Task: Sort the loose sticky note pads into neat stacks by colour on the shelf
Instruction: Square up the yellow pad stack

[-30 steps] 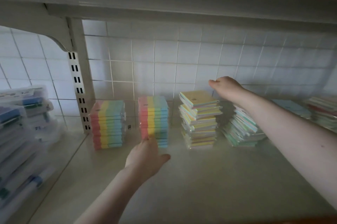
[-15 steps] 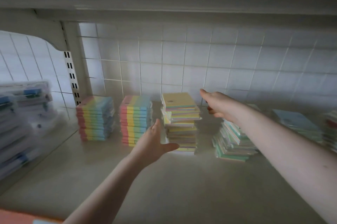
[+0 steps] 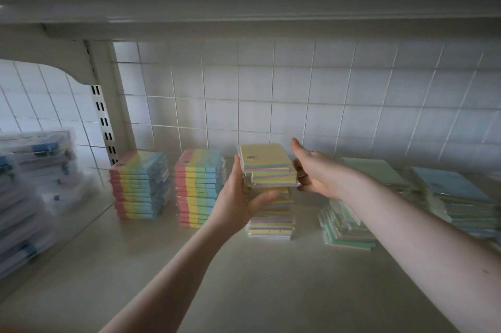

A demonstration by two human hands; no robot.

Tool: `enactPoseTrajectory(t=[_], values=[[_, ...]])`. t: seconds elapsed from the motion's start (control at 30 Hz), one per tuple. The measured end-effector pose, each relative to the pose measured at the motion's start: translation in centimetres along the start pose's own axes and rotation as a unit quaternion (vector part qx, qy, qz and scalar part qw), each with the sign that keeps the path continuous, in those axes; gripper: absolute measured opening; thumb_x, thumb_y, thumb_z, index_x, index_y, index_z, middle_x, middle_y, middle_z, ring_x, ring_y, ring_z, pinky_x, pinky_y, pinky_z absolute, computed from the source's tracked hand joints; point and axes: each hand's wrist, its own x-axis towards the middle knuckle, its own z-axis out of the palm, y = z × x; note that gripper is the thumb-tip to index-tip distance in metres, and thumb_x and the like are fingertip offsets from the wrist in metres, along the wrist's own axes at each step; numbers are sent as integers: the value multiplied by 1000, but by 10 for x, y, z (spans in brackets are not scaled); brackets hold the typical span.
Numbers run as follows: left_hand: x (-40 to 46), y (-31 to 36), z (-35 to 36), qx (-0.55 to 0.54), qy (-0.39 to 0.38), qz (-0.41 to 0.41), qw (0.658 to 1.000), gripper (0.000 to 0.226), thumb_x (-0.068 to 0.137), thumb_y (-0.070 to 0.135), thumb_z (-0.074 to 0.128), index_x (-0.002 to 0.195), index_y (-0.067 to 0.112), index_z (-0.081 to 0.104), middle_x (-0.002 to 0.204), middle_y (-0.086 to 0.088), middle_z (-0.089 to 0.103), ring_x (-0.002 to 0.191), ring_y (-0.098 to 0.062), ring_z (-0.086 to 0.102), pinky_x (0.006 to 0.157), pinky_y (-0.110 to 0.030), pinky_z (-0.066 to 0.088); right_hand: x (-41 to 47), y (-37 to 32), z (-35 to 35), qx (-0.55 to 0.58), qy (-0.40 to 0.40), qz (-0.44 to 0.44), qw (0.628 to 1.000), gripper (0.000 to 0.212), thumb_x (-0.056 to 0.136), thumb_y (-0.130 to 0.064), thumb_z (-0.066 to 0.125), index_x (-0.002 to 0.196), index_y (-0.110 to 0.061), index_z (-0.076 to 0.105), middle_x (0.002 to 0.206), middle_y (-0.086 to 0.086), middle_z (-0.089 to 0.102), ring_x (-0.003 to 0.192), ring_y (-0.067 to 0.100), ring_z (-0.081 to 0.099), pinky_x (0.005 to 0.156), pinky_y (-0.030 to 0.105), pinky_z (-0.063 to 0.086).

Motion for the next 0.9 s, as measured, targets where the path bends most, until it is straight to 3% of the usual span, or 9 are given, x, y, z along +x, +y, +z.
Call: enactPoseTrajectory(t=[0.23, 0.37, 0.5, 0.57, 0.6, 0.63, 0.7, 0.77, 0.9], values=[[7, -7, 1, -2, 3, -58, 998, 53, 71, 58, 58, 121, 47, 44, 99, 41, 59, 95, 15, 58, 91, -25, 48, 7, 3, -2, -19, -3, 1, 1000, 49, 96, -57, 28, 76, -17, 49, 67, 2, 49, 66, 18, 49, 72, 29, 41], [8, -6, 3, -9, -10, -41, 999, 60, 80, 49, 56, 136, 33, 43, 100, 41, 59, 94, 16, 57, 94, -25, 47, 11, 4, -2, -28, -5, -3, 1000, 51, 94, -60, 28, 93, -17, 57, 102, 15, 67, 99, 29, 63, 97, 37, 45], [10, -7, 2, -52, -41, -28, 997, 62, 83, 45, 59, 138, 23, 41, 106, 28, 64, 102, 6, 60, 96, -27, 48, 11, 4, 2, 2, -3, 12, 1000, 58, 94, -62, 27, 110, -15, 57, 131, 20, 53, 120, 35, 53, 101, 38, 41], [11, -6, 2, -99, -59, -34, 993, 72, 84, 46, 60, 145, 21, 31, 120, 6, 63, 113, -5, 58, 100, -27, 44, 11, 3, 4, 29, -1, 14, 999, 60, 94, -62, 27, 108, -13, 58, 127, 20, 58, 116, 35, 57, 102, 40, 40], [10, -5, 2, -125, -55, -51, 989, 78, 87, 48, 60, 150, 23, 20, 114, 19, 56, 120, -8, 53, 104, -23, 38, 11, 1, 5, 42, 1, 12, 999, 61, 94, -62, 28, 108, -10, 58, 125, 20, 60, 112, 34, 60, 103, 41, 40], [10, -3, 2, -145, -46, -77, 985, 84, 86, 52, 57, 152, 26, 10, 142, 0, 21, 129, -8, 44, 107, -19, 30, 11, 0, 7, 54, 5, 8, 998, 65, 93, -62, 29, 112, -7, 58, 125, 20, 60, 111, 34, 61, 103, 43, 42], [12, -3, 3, -182, -36, -110, 976, 95, 76, 66, 51, 152, 32, 5, 156, 3, 25, 141, -5, 25, 115, -24, 18, 12, -3, 9, 75, 7, 7, 997, 68, 92, -63, 29, 118, -7, 57, 125, 20, 59, 108, 33, 63, 96, 44, 48], [14, -6, 2, -191, -51, -104, 975, 93, 75, 73, 55, 151, 32, 16, 151, 9, 34, 139, -6, 31, 117, -35, 23, 14, -3, 8, 85, 0, 7, 996, 65, 94, -61, 29, 112, -6, 58, 108, 16, 69, 96, 29, 68, 84, 39, 54], [11, -16, -2, -178, -81, -36, 980, 55, 87, 17, 67, 136, 15, 40, 124, -3, 62, 117, -16, 58, 94, -28, 49, 17, -1, 3, 90, 6, 5, 996, 52, 97, -55, 24, 76, -13, 48, 41, -2, 54, 44, 14, 58, 52, 27, 44]])
